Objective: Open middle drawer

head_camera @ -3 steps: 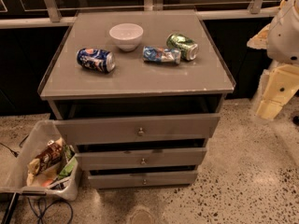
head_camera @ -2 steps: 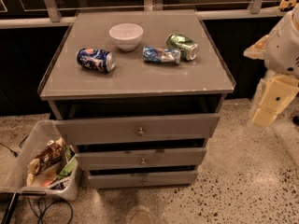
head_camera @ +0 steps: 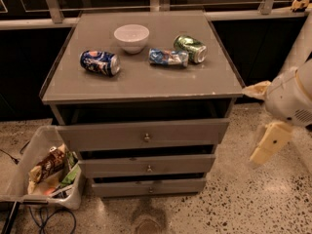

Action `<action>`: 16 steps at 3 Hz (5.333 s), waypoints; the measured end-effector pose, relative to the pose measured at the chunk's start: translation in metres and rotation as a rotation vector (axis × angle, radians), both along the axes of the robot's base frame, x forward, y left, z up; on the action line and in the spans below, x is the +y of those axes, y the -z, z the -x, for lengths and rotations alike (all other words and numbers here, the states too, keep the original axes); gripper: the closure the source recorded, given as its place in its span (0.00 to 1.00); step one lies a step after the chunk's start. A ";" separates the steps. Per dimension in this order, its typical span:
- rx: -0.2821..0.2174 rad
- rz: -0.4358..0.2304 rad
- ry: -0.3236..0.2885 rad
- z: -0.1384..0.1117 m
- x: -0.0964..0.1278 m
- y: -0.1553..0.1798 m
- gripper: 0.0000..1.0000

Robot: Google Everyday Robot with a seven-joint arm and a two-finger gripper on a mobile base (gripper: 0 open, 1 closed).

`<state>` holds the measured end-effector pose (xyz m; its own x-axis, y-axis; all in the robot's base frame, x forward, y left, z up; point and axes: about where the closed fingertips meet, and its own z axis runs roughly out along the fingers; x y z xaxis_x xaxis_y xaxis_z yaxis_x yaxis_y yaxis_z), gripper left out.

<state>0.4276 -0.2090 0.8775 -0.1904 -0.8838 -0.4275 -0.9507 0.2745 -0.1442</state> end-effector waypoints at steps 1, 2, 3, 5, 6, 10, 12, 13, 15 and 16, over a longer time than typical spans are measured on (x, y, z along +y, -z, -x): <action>-0.008 -0.120 -0.038 0.001 0.005 0.058 0.00; -0.008 -0.119 -0.038 0.002 0.005 0.058 0.00; 0.001 -0.171 -0.048 0.000 0.013 0.069 0.00; 0.029 -0.432 -0.010 -0.010 0.058 0.180 0.00; -0.005 -0.502 0.047 -0.016 0.067 0.222 0.00; -0.123 -0.377 0.165 -0.053 0.095 0.288 0.00; -0.143 -0.312 0.199 -0.077 0.084 0.339 0.00; -0.213 -0.262 0.213 -0.091 0.070 0.363 0.00; -0.289 -0.289 0.158 -0.112 0.048 0.387 0.00; -0.267 -0.370 0.087 -0.117 0.047 0.395 0.00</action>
Offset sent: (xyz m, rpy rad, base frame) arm -0.0020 0.0042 -0.0470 0.0977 0.0033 0.0229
